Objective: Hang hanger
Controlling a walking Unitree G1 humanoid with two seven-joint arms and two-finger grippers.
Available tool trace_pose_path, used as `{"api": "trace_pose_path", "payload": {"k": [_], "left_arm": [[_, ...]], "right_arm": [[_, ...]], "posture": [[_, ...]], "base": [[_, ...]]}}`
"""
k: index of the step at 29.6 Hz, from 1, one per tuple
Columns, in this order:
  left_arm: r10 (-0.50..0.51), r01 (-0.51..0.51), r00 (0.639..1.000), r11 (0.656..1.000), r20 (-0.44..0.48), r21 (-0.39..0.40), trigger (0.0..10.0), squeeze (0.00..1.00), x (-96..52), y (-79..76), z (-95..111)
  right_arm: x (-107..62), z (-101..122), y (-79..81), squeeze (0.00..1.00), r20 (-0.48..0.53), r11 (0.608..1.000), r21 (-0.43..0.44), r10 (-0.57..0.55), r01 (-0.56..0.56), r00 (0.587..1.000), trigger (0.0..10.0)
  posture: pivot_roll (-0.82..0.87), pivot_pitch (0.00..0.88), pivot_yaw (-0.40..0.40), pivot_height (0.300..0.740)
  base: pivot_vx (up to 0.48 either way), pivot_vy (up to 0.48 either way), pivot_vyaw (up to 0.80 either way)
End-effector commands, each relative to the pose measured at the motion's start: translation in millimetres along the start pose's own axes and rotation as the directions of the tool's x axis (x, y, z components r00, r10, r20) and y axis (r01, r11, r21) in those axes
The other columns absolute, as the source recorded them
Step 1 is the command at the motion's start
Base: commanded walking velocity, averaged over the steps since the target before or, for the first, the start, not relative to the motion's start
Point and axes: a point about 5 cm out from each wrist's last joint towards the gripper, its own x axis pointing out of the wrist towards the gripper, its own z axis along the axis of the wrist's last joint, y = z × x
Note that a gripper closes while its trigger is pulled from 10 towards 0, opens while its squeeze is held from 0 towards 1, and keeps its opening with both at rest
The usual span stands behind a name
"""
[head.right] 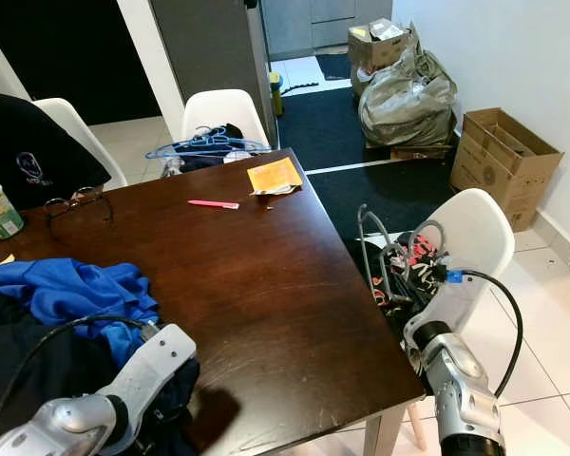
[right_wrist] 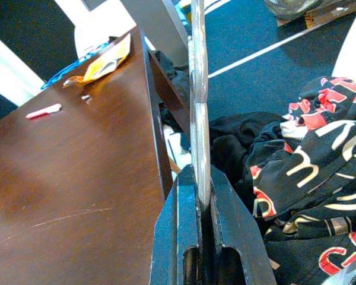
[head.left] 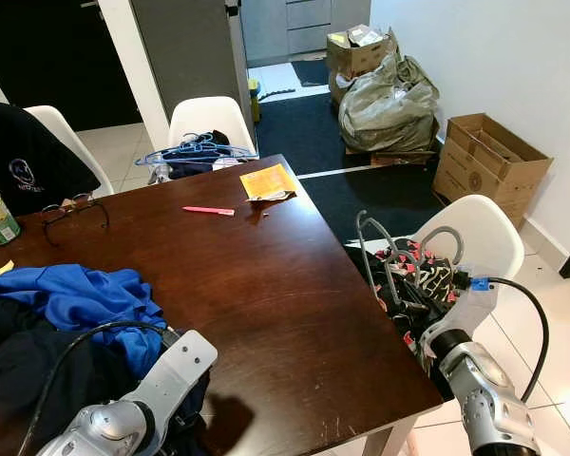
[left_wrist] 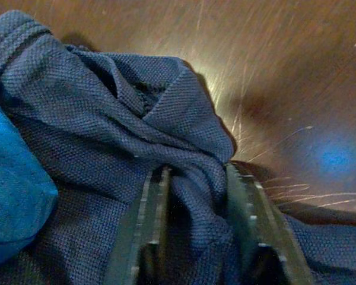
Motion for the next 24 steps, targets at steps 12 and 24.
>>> {"api": "trace_pose_path", "payload": {"k": [12,24], "left_arm": [[0.019,0.181,0.739,0.957,0.674,-0.226,0.0,0.00,-21.5,24.2,121.3],[0.596,-0.399,-0.162,0.689,0.787,-0.605,0.0,0.00,-292.0,218.3,177.6]], "right_arm": [[4.0,-4.4,5.8,0.00,-0.006,0.999,0.032,0.012,-0.012,1.000,10.0],[6.6,-8.5,9.7,0.00,-0.003,0.998,0.055,0.019,-0.019,1.000,10.0]], "posture": [[0.03,0.026,0.098,0.740],[0.05,0.001,0.103,0.740]], "base": [[0.000,0.000,0.00],[0.000,0.000,0.00]]}}
